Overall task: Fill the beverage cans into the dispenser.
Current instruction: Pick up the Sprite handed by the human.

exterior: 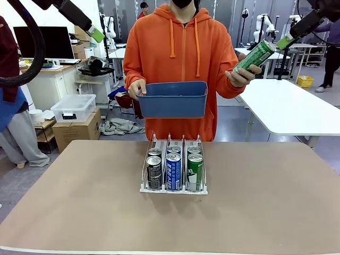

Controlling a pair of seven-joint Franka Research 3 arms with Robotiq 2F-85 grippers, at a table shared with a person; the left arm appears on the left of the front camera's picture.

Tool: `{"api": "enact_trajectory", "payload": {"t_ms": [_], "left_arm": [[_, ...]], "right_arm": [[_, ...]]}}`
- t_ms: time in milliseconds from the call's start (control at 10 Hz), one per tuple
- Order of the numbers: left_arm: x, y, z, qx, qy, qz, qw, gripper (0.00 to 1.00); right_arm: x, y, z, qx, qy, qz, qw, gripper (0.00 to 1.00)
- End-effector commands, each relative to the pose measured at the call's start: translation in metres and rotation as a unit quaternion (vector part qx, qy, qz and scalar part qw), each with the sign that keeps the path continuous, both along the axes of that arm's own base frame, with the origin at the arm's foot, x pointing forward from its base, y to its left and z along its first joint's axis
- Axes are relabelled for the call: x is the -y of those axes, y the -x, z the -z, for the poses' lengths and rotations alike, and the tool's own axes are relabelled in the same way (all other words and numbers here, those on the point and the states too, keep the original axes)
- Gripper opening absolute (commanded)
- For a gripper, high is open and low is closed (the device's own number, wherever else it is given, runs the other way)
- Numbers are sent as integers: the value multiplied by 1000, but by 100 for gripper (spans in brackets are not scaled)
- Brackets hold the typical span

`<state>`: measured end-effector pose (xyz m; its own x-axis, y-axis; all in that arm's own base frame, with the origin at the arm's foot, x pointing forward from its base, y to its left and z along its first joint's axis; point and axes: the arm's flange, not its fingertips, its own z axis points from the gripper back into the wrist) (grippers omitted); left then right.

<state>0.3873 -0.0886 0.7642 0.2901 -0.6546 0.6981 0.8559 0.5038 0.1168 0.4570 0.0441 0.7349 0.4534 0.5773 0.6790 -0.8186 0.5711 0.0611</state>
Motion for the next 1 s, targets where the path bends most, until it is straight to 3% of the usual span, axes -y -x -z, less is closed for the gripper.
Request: {"api": "enact_trajectory", "payload": {"t_ms": [0, 900], "left_arm": [[0, 2, 0, -2, -3, 3, 1000, 100], [0, 2, 0, -2, -3, 3, 1000, 100]], "right_arm": [[-13, -8, 1, 18, -14, -5, 1000, 100], [-47, -27, 24, 5, -18, -27, 999, 100]]}}
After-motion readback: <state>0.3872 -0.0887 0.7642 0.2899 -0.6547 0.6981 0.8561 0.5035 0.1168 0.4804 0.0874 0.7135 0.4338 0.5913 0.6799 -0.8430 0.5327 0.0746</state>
